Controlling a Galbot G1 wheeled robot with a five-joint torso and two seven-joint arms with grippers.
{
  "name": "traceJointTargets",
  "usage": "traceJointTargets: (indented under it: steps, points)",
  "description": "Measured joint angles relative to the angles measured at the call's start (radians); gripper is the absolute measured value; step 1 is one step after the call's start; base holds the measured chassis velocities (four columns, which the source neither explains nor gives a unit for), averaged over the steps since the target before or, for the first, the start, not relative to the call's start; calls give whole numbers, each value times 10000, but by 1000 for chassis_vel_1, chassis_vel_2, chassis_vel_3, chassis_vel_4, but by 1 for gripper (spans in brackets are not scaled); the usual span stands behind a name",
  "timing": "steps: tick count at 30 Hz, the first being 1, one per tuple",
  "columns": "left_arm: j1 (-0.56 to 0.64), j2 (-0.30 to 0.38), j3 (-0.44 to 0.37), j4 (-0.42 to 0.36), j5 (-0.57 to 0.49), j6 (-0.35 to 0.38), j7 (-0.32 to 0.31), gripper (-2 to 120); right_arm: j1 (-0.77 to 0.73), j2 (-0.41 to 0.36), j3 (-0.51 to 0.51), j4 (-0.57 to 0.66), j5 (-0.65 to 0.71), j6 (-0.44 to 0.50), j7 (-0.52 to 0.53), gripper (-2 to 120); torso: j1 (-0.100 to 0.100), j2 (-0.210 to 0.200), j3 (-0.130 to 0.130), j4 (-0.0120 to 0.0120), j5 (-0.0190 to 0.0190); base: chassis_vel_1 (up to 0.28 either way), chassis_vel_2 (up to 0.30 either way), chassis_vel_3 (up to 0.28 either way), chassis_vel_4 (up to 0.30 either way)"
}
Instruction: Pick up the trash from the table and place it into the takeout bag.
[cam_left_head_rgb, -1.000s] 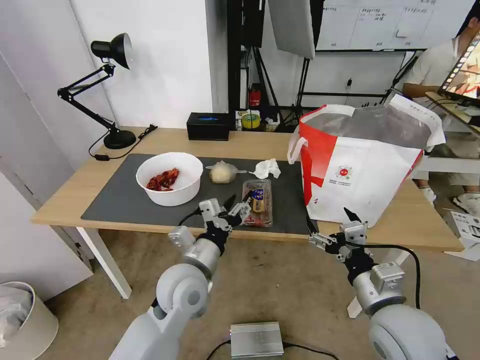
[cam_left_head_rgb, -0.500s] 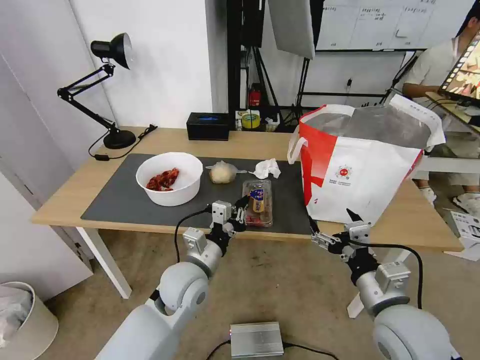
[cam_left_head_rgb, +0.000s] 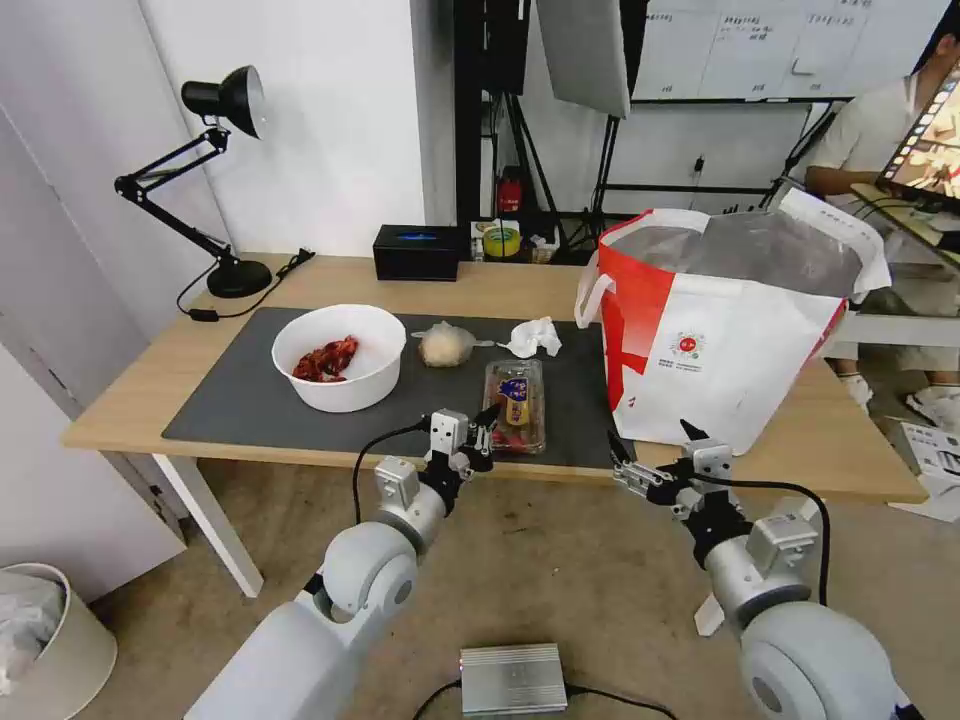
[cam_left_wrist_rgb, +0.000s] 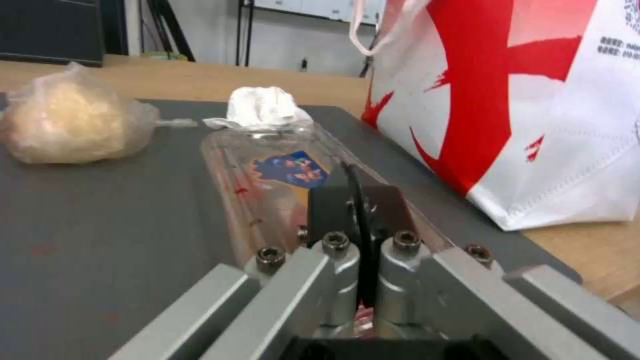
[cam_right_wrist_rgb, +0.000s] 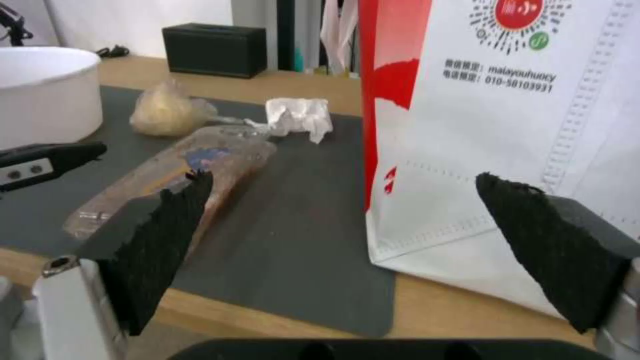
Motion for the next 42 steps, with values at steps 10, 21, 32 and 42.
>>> traceJointTargets:
  steps: [10, 21, 32, 42]
  points:
    - [-296, -12, 229, 317, -24, -12, 138, 0, -20, 17, 11, -16, 18, 0, 0, 100, 0, 0, 0, 0, 0, 0, 0, 0, 0]
    - [-661, -47, 490, 692, -66, -56, 214, 0, -3, -73, 140, -29, 185, 0, 2, 100, 0, 0, 0, 0, 0, 0, 0, 0, 0]
    - [-1057, 162, 812, 1033, -214, -34, 287, 0, 318, -203, 32, -97, 796, -105, 164, 100, 0, 0, -1, 0, -1, 0, 0, 0, 0]
    - [-1034, 346, 825, 1054, -243, 95, 291, 0, 1186, -394, -150, 59, 3901, -1086, 1130, 100, 0, 0, -1, 0, -1, 0, 0, 0, 0]
